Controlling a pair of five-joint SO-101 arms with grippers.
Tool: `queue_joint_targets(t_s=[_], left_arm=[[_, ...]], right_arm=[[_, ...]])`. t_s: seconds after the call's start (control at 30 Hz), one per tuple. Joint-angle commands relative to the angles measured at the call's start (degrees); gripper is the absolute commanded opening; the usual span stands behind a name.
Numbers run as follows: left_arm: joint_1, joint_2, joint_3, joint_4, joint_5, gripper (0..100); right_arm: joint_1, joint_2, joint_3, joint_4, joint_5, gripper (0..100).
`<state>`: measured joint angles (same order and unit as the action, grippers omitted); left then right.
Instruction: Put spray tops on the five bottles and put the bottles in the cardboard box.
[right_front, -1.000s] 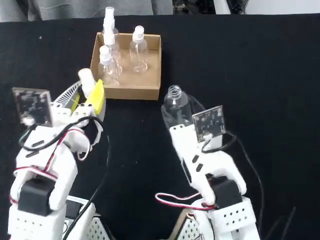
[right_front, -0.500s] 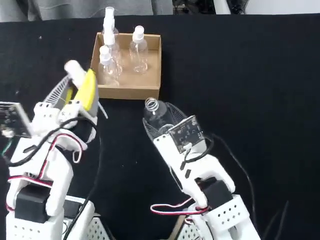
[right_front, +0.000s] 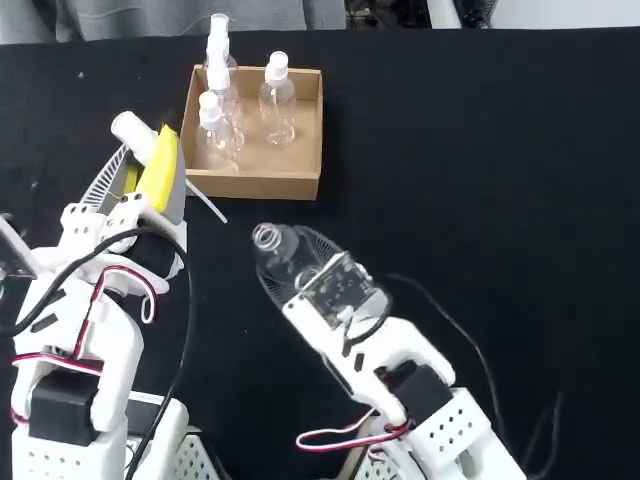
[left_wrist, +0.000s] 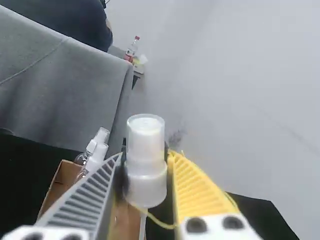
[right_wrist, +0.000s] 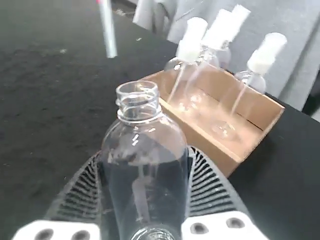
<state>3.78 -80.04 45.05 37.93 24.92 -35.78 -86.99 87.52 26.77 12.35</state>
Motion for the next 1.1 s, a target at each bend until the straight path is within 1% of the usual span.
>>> queue_joint_targets(t_s=[0.0, 0.27, 0.87, 0.97, 1.07], left_arm=[[-0.57, -0.62, -1.45, -1.14, 0.7, 3], [4.97, -0.62, -0.22, -0.97, 0.35, 3], [5.32, -0.7, 5.85, -0.7, 0.26, 3], [4.97, -0.7, 4.97, -1.05, 0.26, 3], [3.65, -2.2, 1.27, -0.7, 0.18, 3]], right_arm=[[-2.2, -1.8, -0.31, -1.85, 1.14, 1.1], [-5.19, -1.36, -0.13, -1.49, 1.32, 1.1], [-5.45, -1.45, -0.22, -1.49, 1.32, 1.1], [-5.45, -1.36, -0.22, -1.58, 1.32, 1.1], [-5.45, -1.36, -0.22, -1.58, 1.32, 1.1]])
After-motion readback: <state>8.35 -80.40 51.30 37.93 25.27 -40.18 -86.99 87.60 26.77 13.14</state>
